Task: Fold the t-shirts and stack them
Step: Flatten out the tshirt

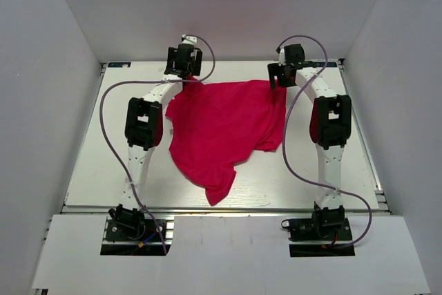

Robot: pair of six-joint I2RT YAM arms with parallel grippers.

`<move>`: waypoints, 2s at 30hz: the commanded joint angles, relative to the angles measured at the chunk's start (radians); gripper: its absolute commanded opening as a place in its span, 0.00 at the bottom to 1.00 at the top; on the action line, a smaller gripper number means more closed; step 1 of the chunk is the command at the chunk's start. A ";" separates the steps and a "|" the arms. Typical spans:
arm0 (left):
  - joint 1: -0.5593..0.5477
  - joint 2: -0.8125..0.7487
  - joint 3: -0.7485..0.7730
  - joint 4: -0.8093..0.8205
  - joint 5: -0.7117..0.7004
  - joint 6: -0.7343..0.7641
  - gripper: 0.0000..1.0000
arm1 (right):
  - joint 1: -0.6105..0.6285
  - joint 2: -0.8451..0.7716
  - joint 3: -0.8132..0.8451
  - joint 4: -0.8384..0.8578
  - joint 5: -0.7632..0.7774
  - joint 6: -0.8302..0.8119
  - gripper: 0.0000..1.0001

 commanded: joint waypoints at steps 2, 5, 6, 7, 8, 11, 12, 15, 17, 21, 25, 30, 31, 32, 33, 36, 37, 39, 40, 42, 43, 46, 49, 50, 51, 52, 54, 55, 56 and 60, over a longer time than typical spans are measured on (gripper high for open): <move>0.002 -0.105 0.031 -0.043 0.059 -0.062 1.00 | -0.003 -0.210 -0.097 0.075 -0.011 -0.011 0.90; 0.002 -0.227 -0.080 -0.043 0.059 -0.085 1.00 | -0.004 -0.300 -0.176 0.056 -0.001 0.021 0.90; 0.002 -0.259 -0.100 -0.058 0.059 -0.105 1.00 | -0.003 -0.315 -0.192 0.024 0.005 0.037 0.90; 0.002 -0.318 -0.124 -0.125 0.047 -0.140 1.00 | -0.003 -0.349 -0.234 -0.021 0.008 0.079 0.90; 0.002 -0.346 -0.135 -0.163 0.057 -0.151 1.00 | -0.003 -0.392 -0.261 -0.050 0.009 0.119 0.90; -0.025 -0.466 -0.232 -0.308 0.120 -0.211 1.00 | 0.003 -0.534 -0.542 -0.006 -0.036 0.192 0.86; -0.026 -0.503 -0.341 -0.317 0.155 -0.223 1.00 | 0.005 -0.563 -0.640 0.015 -0.106 0.198 0.84; -0.035 -0.671 -0.649 -0.219 0.393 -0.301 1.00 | 0.006 -0.680 -0.779 0.071 -0.189 0.195 0.83; -0.035 -0.753 -0.791 -0.118 0.465 -0.353 1.00 | 0.019 -0.726 -0.854 0.083 -0.192 0.179 0.81; -0.056 -0.857 -1.043 -0.027 0.539 -0.369 1.00 | 0.046 -0.737 -0.924 0.101 -0.235 0.162 0.76; -0.075 -0.833 -1.082 -0.037 0.539 -0.378 1.00 | 0.080 -0.678 -0.948 0.124 -0.251 0.176 0.65; -0.084 -0.793 -1.120 -0.023 0.539 -0.401 1.00 | 0.114 -0.624 -0.937 0.117 -0.234 0.178 0.63; -0.084 -0.784 -1.120 -0.023 0.529 -0.401 1.00 | 0.117 -0.608 -0.937 0.118 -0.205 0.179 0.63; -0.084 -0.784 -1.120 -0.023 0.516 -0.401 1.00 | 0.118 -0.601 -0.933 0.100 -0.182 0.182 0.63; -0.084 -0.784 -1.120 -0.023 0.504 -0.401 1.00 | 0.121 -0.596 -0.931 0.088 -0.154 0.192 0.63; -0.084 -0.773 -1.140 -0.037 0.464 -0.410 1.00 | 0.123 -0.588 -0.947 0.080 -0.108 0.201 0.59; -0.084 -0.773 -1.140 -0.046 0.450 -0.410 1.00 | 0.126 -0.587 -0.951 0.077 -0.107 0.202 0.50; -0.075 -0.773 -1.161 -0.046 0.441 -0.420 1.00 | 0.128 -0.596 -0.965 0.091 -0.097 0.218 0.00; -0.066 -0.773 -1.172 -0.046 0.441 -0.429 1.00 | 0.129 -0.597 -0.967 0.091 -0.099 0.219 0.00; -0.056 -0.764 -1.183 -0.046 0.426 -0.438 1.00 | 0.131 -0.640 -0.976 0.095 -0.088 0.222 0.00; -0.056 -0.753 -1.183 -0.062 0.377 -0.447 1.00 | 0.128 -0.668 -0.994 0.092 -0.077 0.227 0.00; -0.056 -0.729 -1.172 -0.089 0.329 -0.458 1.00 | 0.120 -0.726 -1.028 0.075 0.028 0.268 0.00; -0.056 -0.728 -1.172 -0.113 0.292 -0.469 1.00 | 0.112 -0.801 -1.062 0.027 0.105 0.296 0.00; -0.047 -0.718 -1.172 -0.113 0.277 -0.481 1.00 | 0.112 -0.827 -1.065 0.016 0.122 0.302 0.00; -0.047 -0.709 -1.172 -0.124 0.265 -0.490 1.00 | 0.108 -0.838 -1.071 0.005 0.155 0.307 0.00; -0.047 -0.699 -1.162 -0.124 0.265 -0.490 1.00 | 0.099 -0.864 -1.069 -0.033 0.192 0.320 0.00; -0.038 -0.669 -1.134 -0.156 0.255 -0.490 1.00 | 0.089 -0.877 -1.066 -0.067 0.250 0.343 0.00; -0.027 -0.658 -1.134 -0.167 0.242 -0.504 1.00 | 0.080 -0.892 -1.059 -0.105 0.296 0.356 0.00; -0.018 -0.649 -1.119 -0.176 0.242 -0.504 1.00 | 0.069 -0.898 -1.060 -0.142 0.346 0.391 0.00; 0.003 -0.638 -1.108 -0.188 0.228 -0.504 1.00 | 0.037 -0.947 -1.063 -0.257 0.481 0.440 0.00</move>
